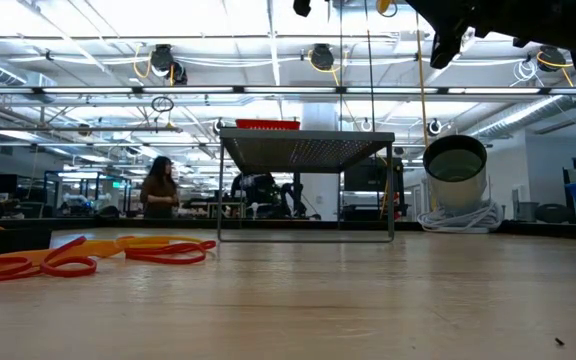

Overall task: Pick & Place Office Desk Supplies
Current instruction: Put the yellow spring keychain into the blue bin

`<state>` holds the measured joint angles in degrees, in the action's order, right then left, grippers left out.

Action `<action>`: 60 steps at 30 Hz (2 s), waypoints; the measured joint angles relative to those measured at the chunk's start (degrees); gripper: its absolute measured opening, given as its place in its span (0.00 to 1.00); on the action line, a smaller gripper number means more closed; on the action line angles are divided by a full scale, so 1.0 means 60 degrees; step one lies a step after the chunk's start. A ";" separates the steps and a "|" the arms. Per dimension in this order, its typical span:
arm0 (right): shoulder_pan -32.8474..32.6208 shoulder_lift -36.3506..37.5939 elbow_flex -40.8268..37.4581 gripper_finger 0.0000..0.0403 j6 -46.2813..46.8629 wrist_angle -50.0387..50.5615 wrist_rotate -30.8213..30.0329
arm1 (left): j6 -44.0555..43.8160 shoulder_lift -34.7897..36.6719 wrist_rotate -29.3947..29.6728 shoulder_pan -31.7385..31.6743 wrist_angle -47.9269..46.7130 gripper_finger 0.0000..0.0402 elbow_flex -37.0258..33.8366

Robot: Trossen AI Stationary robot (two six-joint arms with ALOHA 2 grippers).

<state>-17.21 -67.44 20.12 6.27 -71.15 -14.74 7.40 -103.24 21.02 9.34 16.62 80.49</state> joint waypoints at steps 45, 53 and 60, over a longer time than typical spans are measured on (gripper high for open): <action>-0.0015 -0.0004 -0.0004 0.02 -0.0089 0.0573 0.0097 | -0.0165 -0.0411 -0.0670 -0.0189 0.0354 0.51 0.0007; -0.0143 0.0202 0.0000 0.02 -0.0333 0.0752 -0.0090 | 0.0070 0.0467 -0.0569 -0.0149 -0.1853 0.59 -0.0004; -0.0208 0.0741 -0.0004 0.02 -0.0413 0.1647 -0.0069 | -0.0515 0.2157 -0.0566 -0.0012 -0.4664 0.59 -0.0004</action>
<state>-18.46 -62.99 20.10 3.79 -61.27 -15.16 4.31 -90.30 17.62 9.27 -11.36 80.47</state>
